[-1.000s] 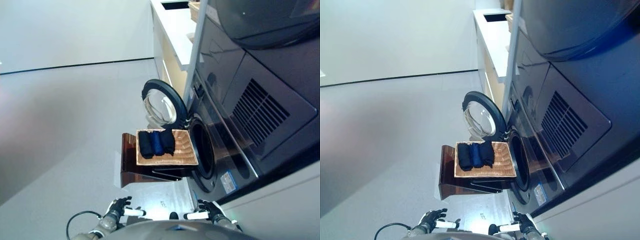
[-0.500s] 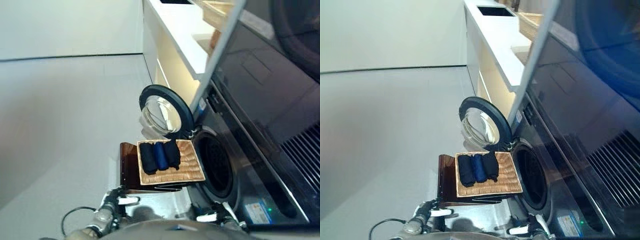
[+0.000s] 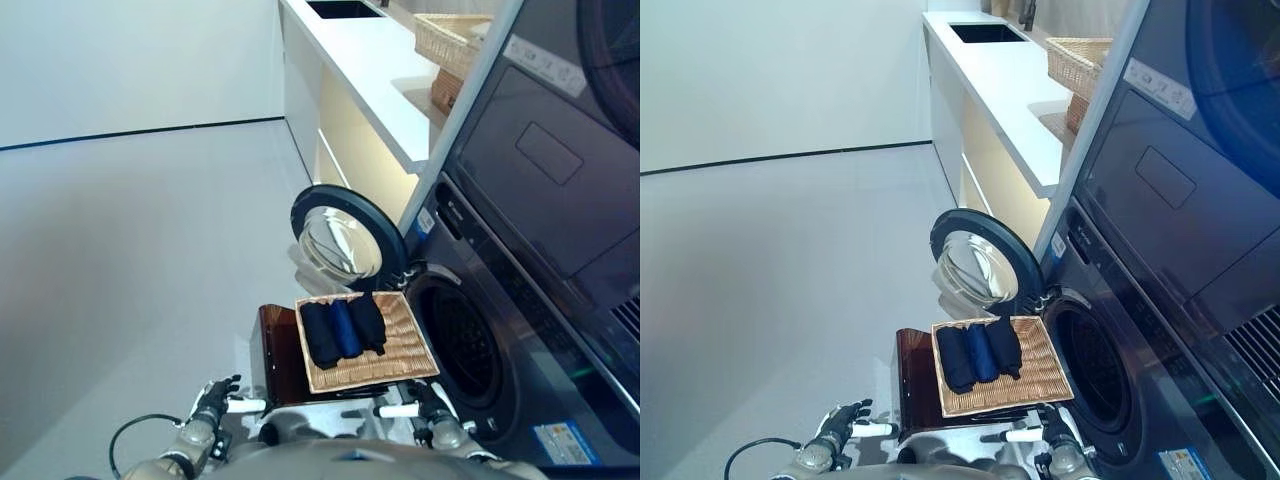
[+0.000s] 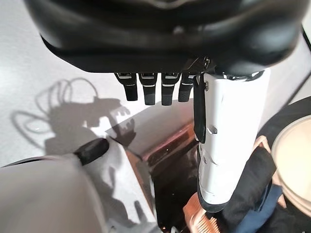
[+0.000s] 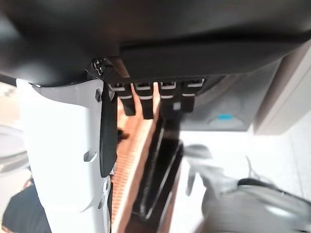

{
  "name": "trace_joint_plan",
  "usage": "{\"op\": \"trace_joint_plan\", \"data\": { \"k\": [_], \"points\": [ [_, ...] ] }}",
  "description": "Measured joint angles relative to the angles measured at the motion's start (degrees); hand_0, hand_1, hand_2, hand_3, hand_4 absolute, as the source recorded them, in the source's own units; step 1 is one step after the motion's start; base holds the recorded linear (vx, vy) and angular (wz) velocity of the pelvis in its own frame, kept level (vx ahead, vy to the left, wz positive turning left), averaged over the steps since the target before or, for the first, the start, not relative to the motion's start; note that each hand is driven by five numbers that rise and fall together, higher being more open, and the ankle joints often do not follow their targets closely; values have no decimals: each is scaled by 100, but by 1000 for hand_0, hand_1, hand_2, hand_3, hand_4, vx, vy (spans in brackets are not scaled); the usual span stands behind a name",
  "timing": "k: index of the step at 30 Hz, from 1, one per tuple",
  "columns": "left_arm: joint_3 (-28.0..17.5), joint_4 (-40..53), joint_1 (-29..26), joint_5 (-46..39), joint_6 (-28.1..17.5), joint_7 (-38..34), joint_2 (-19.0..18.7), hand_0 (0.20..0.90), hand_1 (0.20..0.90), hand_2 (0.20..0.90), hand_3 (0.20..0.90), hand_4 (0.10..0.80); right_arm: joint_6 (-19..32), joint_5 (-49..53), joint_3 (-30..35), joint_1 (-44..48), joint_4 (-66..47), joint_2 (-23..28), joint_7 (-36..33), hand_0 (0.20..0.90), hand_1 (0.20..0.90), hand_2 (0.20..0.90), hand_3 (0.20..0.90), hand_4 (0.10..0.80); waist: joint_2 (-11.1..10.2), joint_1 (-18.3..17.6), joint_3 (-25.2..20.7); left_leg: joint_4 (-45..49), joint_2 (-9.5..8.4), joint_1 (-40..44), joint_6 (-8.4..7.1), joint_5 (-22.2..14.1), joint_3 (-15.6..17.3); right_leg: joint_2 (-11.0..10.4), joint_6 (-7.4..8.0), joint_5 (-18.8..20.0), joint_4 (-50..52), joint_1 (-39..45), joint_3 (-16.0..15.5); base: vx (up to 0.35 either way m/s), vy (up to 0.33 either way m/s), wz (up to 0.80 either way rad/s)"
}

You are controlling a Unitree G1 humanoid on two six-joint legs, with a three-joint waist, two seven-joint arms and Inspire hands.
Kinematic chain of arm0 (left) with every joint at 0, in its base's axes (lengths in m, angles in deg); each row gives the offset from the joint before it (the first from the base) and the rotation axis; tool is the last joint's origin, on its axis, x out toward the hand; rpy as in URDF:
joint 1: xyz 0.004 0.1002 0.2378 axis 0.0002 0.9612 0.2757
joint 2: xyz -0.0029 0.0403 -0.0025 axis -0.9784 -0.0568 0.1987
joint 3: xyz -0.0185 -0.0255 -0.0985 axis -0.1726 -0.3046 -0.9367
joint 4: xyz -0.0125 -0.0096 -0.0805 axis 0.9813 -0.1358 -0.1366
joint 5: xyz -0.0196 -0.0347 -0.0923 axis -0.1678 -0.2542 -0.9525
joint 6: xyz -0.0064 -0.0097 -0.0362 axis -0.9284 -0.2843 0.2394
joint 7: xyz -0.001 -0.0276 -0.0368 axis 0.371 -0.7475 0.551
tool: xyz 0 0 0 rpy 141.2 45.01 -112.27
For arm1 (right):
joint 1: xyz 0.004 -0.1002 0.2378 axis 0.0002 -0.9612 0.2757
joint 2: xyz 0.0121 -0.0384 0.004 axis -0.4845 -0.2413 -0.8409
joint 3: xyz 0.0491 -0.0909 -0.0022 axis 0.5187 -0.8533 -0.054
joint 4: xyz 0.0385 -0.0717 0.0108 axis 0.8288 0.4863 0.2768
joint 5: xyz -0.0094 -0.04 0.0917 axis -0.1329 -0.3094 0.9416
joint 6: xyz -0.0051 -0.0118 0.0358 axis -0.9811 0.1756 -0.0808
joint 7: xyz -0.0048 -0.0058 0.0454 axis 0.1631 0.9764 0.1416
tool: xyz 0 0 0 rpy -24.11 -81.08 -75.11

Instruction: Pick up the clothes and place them into the washing machine

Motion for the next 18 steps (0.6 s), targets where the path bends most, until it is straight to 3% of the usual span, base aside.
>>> {"op": "trace_joint_plan", "data": {
  "k": [3, 4, 5, 7, 8, 11, 12, 14, 15, 16, 18],
  "points": [
    [-19, -64, 50, 49, 33, -3, -64, 900, 900, 900, 900, 800, 0, -6, 3, 28, -57, 6, 0, 900, 900, 900, 900, 800, 4, 3, 9, 1, -96, -17, 49, -42, 17, -13, -18, 59, -1341, -82, -697, 194, -67, 1],
    [-52, -124, 62, 56, 72, -4, -62, 900, 900, 900, 900, 800, -2, -18, 1, 35, -85, 5, 8, 900, 900, 900, 900, 800, 10, -13, 11, 1, -114, -10, 46, -54, -6, 3, 67, 251, -1836, -84, -740, 182, -78, 13],
    [-71, -176, 93, 56, 91, -6, -73, 900, 900, 900, 900, 800, -3, -21, -3, 26, -94, -2, 16, 900, 900, 900, 900, 800, 20, -41, 10, 2, -175, 6, 45, -59, -77, 9, 123, 423, -2057, -78, -554, 125, -61, 44],
    [-154, -173, 284, 54, 85, -15, -106, 900, 900, 900, 900, 800, -12, -46, -4, -58, -95, -35, 23, 900, 900, 900, 900, 800, -48, -87, -66, 1, -267, 105, -8, -112, -132, -71, 37, 647, -2309, 62, -548, 147, -76, 49],
    [-222, -175, 430, 51, 93, -17, -98, 900, 900, 900, 900, 800, -6, -57, -12, -140, -101, -38, 28, 900, 900, 900, 900, 800, -65, -76, -194, 0, -277, 116, -80, -164, -220, -56, -158, 1031, -2516, 199, -572, 153, -83, 34],
    [-267, -170, 622, 37, 99, -1, -43, 900, 900, 900, 900, 800, -7, -53, 8, -277, -90, -21, 41, 900, 900, 900, 900, 800, -8, -81, -357, 33, -82, 183, -256, -224, -411, 157, -205, 1339, -3050, 685, -778, 34, -103, 58],
    [-258, -168, 607, 4, 86, 15, -50, 900, 900, 900, 900, 800, 0, -16, 35, -311, -98, -30, 54, 900, 900, 900, 900, 800, -13, 18, -408, 409, -3, 7, -416, -315, -479, 250, -268, 1324, -3185, 823, -877, -185, -99, 65],
    [-269, -153, 552, -55, 73, -1, -69, 900, 900, 900, 900, 800, 12, 48, 40, -314, -114, -27, 70, 900, 900, 900, 900, 800, -97, 72, -400, 989, 33, -331, -576, -434, -541, 287, -333, 1327, -3179, 811, -972, -68, -4, 48],
    [-264, -139, 312, -158, 70, -6, -161, 900, 900, 900, 900, 800, 28, 121, 18, -174, -92, -35, 93, 900, 900, 900, 900, 800, -267, 190, -221, 2022, -58, -926, -803, -494, -801, 223, -434, 1317, -3176, 822, -1054, 177, 84, 28],
    [-290, -144, 303, -226, 72, -12, -159, 900, 900, 900, 900, 800, 27, 164, 20, -125, -88, 2, 90, 900, 900, 900, 900, 800, -330, 245, -179, 2142, 1, -1045, -864, -530, -838, 272, -464, 1290, -3187, 837, -1049, 236, 123, 12],
    [-316, -132, 365, -274, 81, -11, -118, 900, 900, 900, 900, 800, 26, 259, 50, -6, -85, 120, 93, 900, 900, 900, 900, 800, -220, 272, -206, 1279, 115, -735, -883, -523, -1029, 434, -499, 1178, -3209, 828, -955, 124, 87, -24]
  ]
}}
